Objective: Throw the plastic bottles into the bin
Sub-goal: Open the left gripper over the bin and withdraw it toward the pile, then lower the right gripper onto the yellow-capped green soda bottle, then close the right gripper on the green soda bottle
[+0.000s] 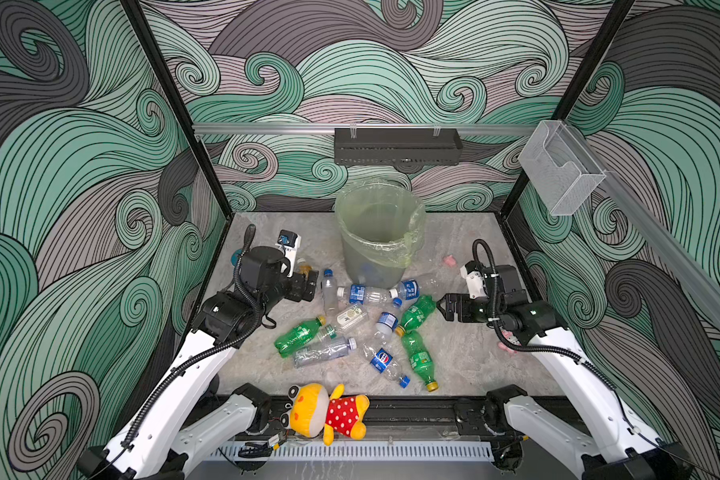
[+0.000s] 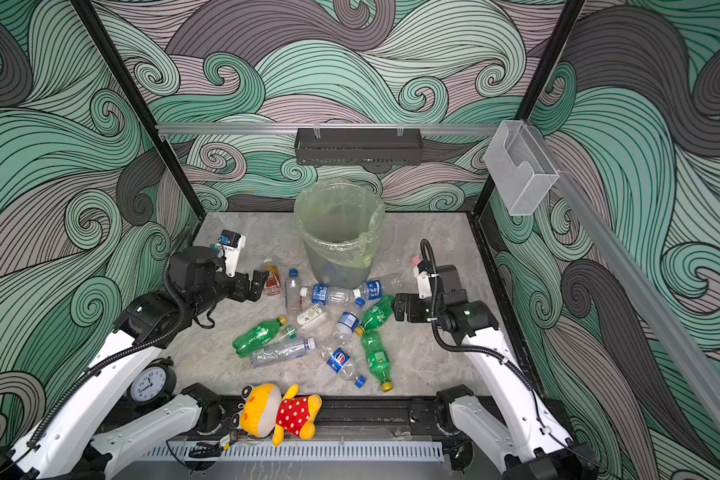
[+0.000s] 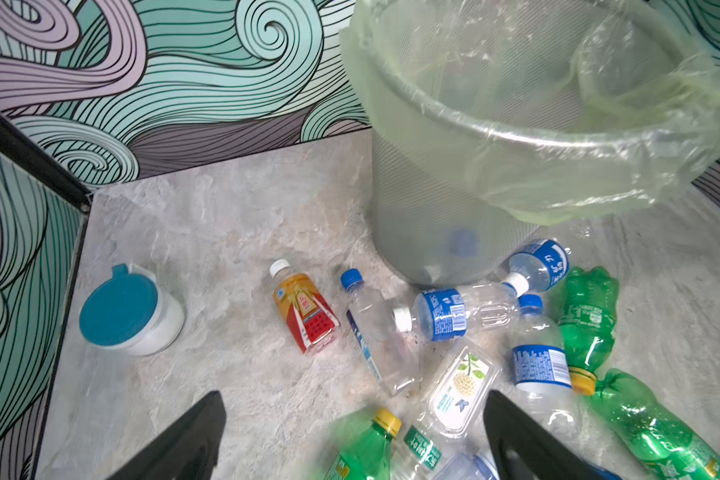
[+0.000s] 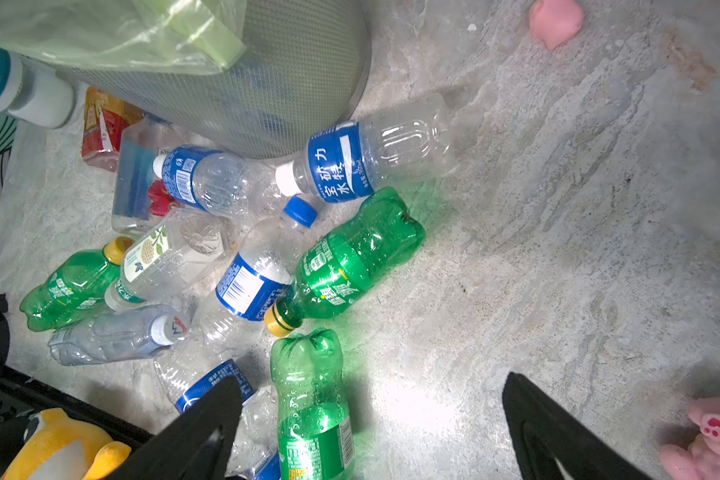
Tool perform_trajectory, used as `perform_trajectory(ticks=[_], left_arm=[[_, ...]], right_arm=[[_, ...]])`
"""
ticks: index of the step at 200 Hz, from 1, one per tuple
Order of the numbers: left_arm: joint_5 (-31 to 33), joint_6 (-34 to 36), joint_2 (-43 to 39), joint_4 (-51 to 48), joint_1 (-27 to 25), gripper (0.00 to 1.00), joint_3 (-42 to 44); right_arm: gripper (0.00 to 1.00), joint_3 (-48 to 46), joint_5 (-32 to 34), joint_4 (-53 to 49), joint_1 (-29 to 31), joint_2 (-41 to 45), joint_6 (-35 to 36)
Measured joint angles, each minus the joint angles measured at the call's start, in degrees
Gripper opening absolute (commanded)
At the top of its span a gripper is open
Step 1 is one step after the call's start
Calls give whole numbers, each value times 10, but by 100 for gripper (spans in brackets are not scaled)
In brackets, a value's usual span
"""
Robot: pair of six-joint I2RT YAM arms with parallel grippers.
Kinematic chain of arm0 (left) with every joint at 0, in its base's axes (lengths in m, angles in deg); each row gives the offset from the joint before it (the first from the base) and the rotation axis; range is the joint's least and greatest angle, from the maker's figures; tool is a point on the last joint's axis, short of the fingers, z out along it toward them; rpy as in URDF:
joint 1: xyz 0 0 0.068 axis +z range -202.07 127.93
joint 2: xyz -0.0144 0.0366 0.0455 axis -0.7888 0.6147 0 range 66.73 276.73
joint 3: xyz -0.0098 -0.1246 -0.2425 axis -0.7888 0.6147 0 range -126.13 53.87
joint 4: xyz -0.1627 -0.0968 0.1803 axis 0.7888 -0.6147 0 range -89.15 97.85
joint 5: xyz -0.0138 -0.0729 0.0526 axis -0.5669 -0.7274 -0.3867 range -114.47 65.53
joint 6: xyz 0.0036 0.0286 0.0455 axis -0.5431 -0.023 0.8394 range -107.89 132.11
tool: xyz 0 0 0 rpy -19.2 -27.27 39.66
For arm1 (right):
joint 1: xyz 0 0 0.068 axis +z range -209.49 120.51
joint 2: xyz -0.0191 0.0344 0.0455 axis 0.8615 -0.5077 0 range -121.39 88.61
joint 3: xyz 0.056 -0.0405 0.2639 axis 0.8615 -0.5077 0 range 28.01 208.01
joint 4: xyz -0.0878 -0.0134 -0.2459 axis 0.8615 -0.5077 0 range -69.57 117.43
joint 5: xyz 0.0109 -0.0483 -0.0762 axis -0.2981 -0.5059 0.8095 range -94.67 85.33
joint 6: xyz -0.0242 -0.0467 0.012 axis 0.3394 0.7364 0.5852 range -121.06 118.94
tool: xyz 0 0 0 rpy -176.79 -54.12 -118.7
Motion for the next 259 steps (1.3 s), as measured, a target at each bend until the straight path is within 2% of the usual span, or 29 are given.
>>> perform_trajectory(ticks=[76, 126, 180, 259], left_arm=[[54, -16, -20, -24, 9, 99, 55], [69, -16, -20, -24, 16, 99, 72], [70, -14, -20, -24, 20, 99, 85], [64, -7, -7, -24, 31, 99, 85]], right_arm=[[94, 40, -1, -59, 14, -13, 4], [92, 41, 0, -71, 75, -40, -3], [87, 41, 3, -68, 138, -77, -42], [86, 17, 18, -47, 192, -119, -80]])
